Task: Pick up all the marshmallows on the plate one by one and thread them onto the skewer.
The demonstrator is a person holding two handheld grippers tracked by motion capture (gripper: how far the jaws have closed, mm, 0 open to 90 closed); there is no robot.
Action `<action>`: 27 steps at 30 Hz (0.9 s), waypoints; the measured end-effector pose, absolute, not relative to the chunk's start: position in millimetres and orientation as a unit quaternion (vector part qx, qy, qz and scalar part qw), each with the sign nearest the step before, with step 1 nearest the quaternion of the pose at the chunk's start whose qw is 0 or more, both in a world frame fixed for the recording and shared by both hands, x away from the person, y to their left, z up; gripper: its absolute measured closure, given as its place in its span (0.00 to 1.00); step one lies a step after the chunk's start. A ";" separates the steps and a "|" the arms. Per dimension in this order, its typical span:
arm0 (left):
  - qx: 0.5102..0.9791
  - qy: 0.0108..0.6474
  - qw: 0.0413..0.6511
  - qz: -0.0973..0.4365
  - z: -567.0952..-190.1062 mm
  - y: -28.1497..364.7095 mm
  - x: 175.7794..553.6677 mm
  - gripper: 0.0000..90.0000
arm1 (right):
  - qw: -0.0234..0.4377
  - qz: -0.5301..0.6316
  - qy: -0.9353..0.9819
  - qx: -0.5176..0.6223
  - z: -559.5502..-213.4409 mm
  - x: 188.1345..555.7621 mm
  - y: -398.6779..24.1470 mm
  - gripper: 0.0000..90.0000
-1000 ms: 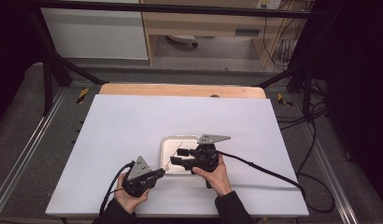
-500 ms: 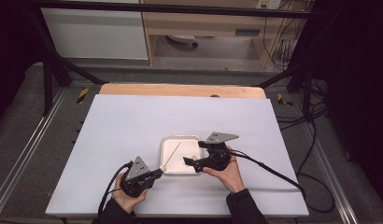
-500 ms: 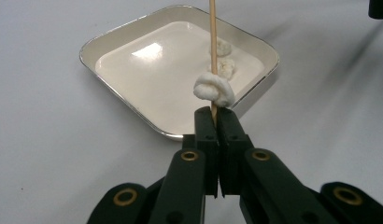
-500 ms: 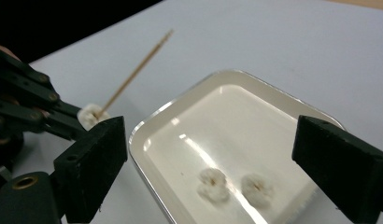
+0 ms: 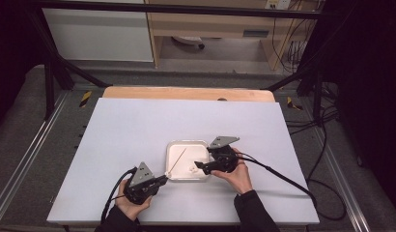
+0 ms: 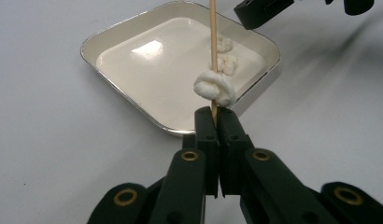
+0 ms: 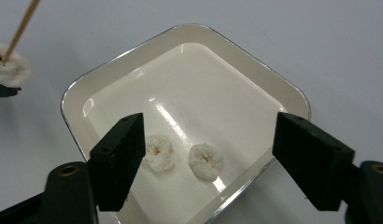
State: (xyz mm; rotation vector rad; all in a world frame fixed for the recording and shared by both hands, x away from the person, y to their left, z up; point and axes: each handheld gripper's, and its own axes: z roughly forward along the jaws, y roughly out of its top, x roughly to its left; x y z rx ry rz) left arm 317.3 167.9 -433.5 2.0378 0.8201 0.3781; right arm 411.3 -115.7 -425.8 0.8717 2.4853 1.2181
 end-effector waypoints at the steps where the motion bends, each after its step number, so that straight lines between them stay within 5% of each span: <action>1: 0.821 0.330 0.441 0.152 -433.5 167.8 317.3 0.98 | 0.120 0.415 0.852 0.296 -427.1 412.0 -115.1 0.36; 12: 0.821 0.329 0.440 0.151 -434.3 166.8 317.5 0.98 | 0.115 0.388 0.871 0.280 -443.3 418.0 -109.2 0.60; 27: 0.821 0.330 0.441 0.151 -434.4 166.6 317.4 0.98 | 0.109 0.379 0.876 0.278 -449.9 418.6 -107.0 0.75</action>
